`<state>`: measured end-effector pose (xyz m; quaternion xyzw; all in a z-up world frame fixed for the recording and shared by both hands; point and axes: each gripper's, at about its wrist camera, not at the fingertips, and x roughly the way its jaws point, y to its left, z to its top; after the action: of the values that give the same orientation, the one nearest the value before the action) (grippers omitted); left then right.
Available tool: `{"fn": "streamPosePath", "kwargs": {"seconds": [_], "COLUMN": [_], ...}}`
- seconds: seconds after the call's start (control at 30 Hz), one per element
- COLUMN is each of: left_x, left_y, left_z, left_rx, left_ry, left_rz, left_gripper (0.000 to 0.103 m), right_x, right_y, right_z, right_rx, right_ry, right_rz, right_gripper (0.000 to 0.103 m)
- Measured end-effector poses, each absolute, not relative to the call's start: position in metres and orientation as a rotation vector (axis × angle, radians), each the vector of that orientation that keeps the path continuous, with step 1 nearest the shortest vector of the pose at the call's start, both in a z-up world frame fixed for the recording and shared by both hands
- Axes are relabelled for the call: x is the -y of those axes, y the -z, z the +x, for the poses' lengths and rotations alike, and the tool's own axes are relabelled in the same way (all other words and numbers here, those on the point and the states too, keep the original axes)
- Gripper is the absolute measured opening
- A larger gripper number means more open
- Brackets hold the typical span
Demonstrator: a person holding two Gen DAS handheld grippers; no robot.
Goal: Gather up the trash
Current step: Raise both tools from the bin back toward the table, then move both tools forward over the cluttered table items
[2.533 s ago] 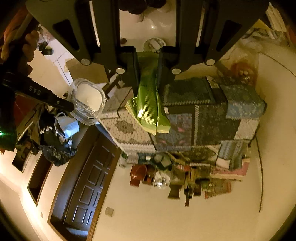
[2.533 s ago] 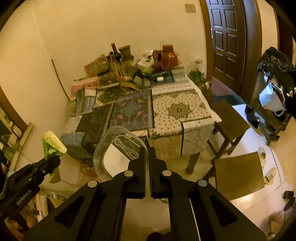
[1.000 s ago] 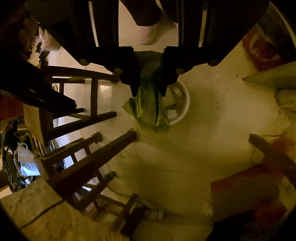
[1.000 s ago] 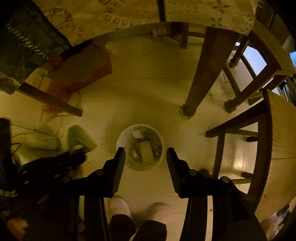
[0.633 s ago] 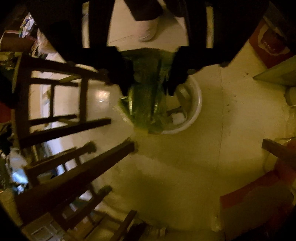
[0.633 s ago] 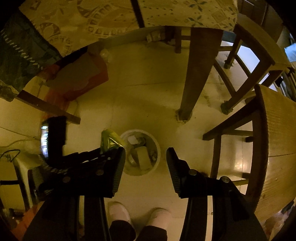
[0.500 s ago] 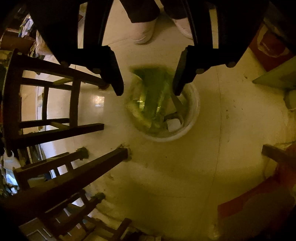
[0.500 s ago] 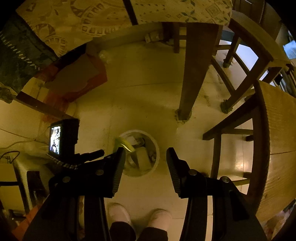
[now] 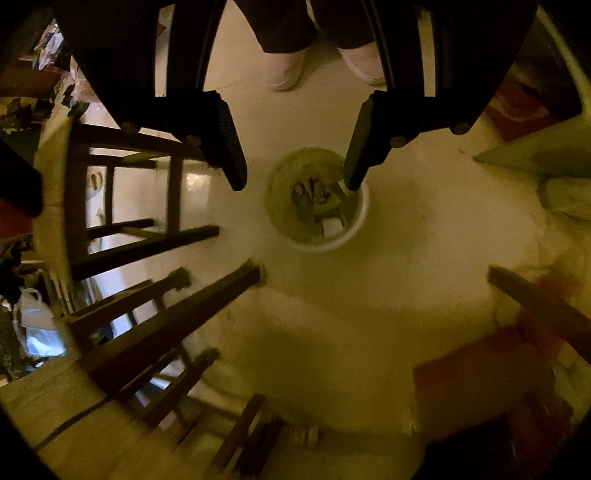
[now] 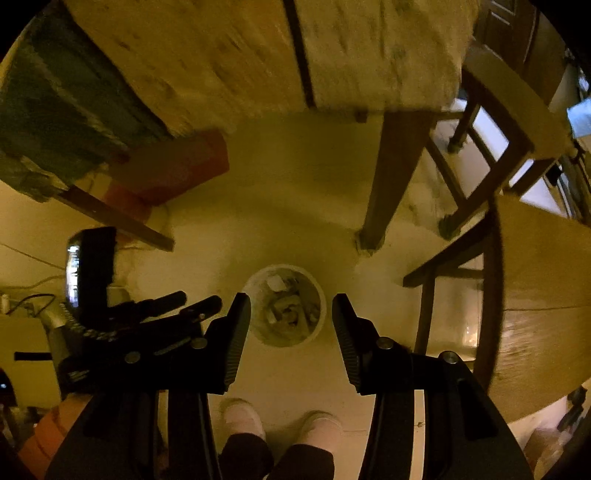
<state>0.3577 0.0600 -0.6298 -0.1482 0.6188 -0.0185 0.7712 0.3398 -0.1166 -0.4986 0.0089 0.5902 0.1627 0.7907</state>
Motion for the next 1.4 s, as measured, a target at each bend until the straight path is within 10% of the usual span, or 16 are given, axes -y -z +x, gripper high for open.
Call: {"fn": "streamPosePath", "kwargs": {"seconds": [0.6,0.77,0.9,1.4], "left_x": [-0.101,-0.115,-0.127,-0.163], "left_y": [0.207,0.107,0.059,0.018], "left_z": [0.284,0.248,0.216,0.185], "left_rx": [-0.688,-0.514,-0.398,-0.351], "left_ry": [0.022,0.039,0.023,0.059], "left_rz": [-0.241,-0.179,-0.152,-0.183], "left_gripper": [0.053,0.072,0.102,0.102], "right_x": [0.086,0.087,0.08,0.063], "right_y": [0.154,0.073,0.029,0.003], "right_z": [0.284,0.251,0.226,0.212], "right_rx": [-0.715,-0.523,-0.408,-0.37], "right_ry": [-0.363,-0.318,-0.271,-0.226], "right_rz": [-0.049,-0.032,-0.016,-0.043], "right_gripper": [0.043,0.077,0.102,0.103]}}
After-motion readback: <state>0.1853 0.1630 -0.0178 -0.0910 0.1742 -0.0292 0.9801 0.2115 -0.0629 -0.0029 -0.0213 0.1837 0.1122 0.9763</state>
